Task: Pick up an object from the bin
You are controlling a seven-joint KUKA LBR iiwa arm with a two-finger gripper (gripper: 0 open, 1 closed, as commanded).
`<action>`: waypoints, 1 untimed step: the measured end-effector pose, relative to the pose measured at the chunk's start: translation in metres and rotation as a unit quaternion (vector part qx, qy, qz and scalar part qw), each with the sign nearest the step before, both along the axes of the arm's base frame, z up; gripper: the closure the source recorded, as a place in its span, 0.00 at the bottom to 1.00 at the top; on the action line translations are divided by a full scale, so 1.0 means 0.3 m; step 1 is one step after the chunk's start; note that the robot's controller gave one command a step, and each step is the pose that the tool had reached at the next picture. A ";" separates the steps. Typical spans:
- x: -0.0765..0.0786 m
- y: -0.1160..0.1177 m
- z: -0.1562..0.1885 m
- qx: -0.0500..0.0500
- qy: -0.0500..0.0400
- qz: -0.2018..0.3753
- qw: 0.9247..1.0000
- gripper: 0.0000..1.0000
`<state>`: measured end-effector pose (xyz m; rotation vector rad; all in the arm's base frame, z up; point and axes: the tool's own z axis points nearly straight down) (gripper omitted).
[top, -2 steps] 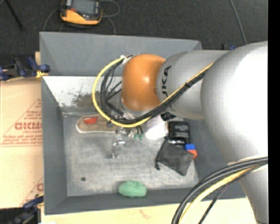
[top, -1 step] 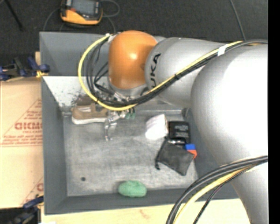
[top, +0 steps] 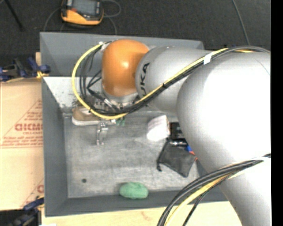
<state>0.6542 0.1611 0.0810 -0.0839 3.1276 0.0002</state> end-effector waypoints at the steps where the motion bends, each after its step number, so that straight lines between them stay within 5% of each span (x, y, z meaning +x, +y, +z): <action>1: 0.006 -0.167 -0.007 0.007 -0.002 -0.040 0.999 1.00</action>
Offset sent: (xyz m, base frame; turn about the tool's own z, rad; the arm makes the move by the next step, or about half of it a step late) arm 0.0000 0.0000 0.0000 0.0000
